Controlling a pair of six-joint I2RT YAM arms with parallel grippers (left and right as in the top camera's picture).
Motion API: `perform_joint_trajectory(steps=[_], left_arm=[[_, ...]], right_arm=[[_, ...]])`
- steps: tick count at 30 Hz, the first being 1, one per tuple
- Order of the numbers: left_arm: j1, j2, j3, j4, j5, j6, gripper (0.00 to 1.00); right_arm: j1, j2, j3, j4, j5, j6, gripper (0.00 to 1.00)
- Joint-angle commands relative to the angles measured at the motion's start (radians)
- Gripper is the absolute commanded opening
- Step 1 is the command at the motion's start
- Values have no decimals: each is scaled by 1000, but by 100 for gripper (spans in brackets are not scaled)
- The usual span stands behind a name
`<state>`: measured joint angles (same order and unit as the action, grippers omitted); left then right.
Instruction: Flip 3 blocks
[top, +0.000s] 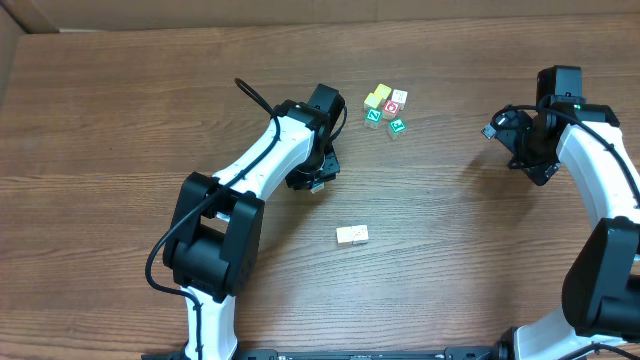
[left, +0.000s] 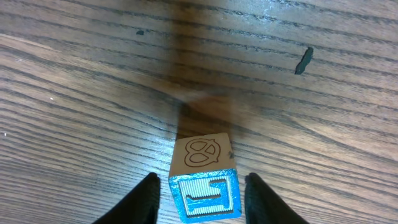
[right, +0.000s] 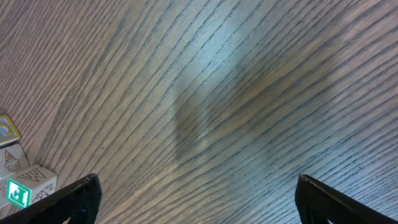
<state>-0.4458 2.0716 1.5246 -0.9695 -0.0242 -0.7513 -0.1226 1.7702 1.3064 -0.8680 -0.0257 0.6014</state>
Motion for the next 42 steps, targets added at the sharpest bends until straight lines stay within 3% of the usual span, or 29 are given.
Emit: perform_joint_trajectory(steps=[1, 7, 12, 26, 30, 35, 42], left_arm=[[-13, 2, -16, -2, -20, -13, 32], [-13, 2, -16, -10, -20, -13, 33], [-8, 0, -11, -25, 0, -2, 27], [20, -91, 83, -223, 21, 128, 38], [20, -115, 82, -224, -32, 146, 42], [20, -109, 51, -177, -112, 145, 33], [28, -97, 6, -70, -121, 146, 4]], right_arm=[[1, -6, 10, 2, 5, -7, 100], [1, -6, 10, 2, 5, -7, 100], [1, -6, 10, 2, 5, -7, 100], [1, -6, 10, 2, 5, -7, 100], [1, -6, 10, 2, 5, -7, 100], [1, -6, 10, 2, 5, -7, 100], [1, -6, 10, 2, 5, -7, 100]])
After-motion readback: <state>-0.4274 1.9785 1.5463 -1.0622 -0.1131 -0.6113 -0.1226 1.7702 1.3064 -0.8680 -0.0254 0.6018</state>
